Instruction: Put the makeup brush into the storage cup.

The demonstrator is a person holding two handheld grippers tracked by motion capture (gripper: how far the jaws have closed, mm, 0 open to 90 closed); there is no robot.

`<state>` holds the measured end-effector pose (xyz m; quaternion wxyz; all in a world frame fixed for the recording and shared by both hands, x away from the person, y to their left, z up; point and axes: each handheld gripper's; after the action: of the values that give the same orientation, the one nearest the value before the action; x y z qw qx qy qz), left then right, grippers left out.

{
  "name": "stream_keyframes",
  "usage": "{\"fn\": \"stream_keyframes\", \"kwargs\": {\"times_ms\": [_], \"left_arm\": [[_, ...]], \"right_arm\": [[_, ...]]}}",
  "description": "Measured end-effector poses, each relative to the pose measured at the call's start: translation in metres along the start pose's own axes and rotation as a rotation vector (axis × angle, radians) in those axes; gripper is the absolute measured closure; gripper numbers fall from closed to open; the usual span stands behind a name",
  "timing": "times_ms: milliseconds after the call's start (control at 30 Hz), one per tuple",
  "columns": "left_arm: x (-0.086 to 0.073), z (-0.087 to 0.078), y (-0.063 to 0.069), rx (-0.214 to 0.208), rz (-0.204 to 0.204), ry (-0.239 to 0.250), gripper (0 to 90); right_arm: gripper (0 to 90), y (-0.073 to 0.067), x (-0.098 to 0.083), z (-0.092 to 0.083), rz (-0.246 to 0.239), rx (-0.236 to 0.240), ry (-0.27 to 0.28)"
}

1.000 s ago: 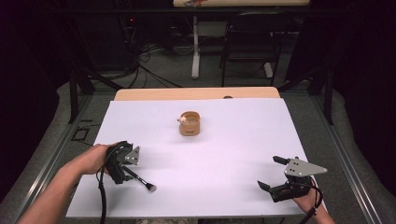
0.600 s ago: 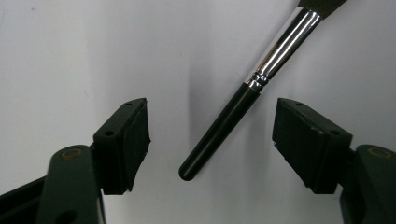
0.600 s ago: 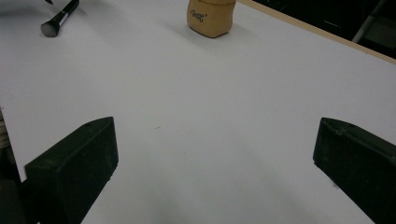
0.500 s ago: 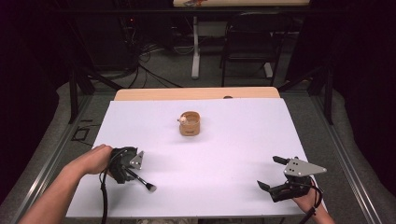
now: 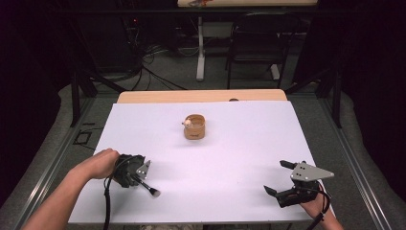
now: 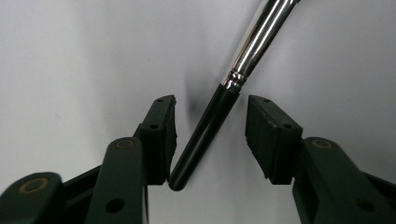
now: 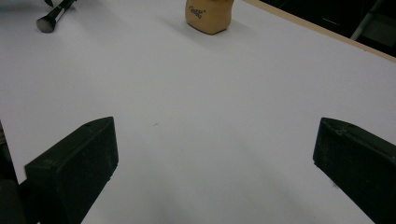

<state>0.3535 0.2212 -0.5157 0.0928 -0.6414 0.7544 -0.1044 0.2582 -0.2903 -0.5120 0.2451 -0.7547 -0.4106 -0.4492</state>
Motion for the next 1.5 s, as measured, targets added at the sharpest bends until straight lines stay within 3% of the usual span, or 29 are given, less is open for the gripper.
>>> {"fn": "stream_keyframes", "kwargs": {"times_ms": [100, 433, 700, 867, 1033, 1233, 1367, 1400, 1433, 1500], "left_arm": [[0.002, 0.002, -0.001, -0.02, 0.029, -0.008, 58.7], [0.005, 0.009, -0.002, -0.066, 0.051, -0.019, 68.7], [0.001, 0.01, -0.004, -0.109, 0.022, 0.015, 76.3], [0.0, 0.009, -0.004, -0.111, 0.003, 0.014, 78.7], [-0.003, 0.006, -0.003, -0.123, -0.077, 0.067, 78.8], [-0.007, -0.001, -0.005, -0.082, -0.148, 0.112, 78.8], [-0.01, -0.006, -0.006, -0.074, -0.227, 0.165, 78.9], [-0.01, -0.006, -0.006, -0.074, -0.227, 0.165, 78.9], [-0.011, -0.008, -0.005, -0.068, -0.267, 0.193, 78.9], [-0.012, -0.008, -0.005, -0.064, -0.285, 0.209, 78.9]], "right_arm": [[0.0, 0.0, 0.0, 0.0, -0.001, -0.002, 0.0], [0.0, 0.0, 0.0, 0.0, -0.001, -0.015, -0.005], [0.0, 0.0, -0.001, 0.001, -0.004, -0.01, -0.012], [0.0, 0.0, -0.001, 0.001, -0.005, -0.01, -0.016], [0.0, 0.0, -0.001, 0.001, -0.004, -0.01, -0.02], [0.0, 0.0, -0.001, 0.002, -0.003, -0.009, -0.02], [0.0, 0.0, -0.001, 0.002, -0.002, -0.009, -0.022], [0.0, 0.0, -0.001, 0.002, -0.002, -0.009, -0.022], [0.0, 0.0, -0.001, 0.002, -0.002, -0.009, -0.021], [0.0, 0.0, -0.001, 0.002, -0.002, -0.01, -0.021]]}}
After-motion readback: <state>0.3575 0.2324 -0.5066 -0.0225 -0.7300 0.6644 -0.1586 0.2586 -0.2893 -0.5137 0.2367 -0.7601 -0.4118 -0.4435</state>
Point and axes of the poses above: each handheld gripper's, and its own axes: z roughly forward along the jaws, x roughly out of its top, y roughly to its right, and after that the axes turned 10 degrees about x, right-handed
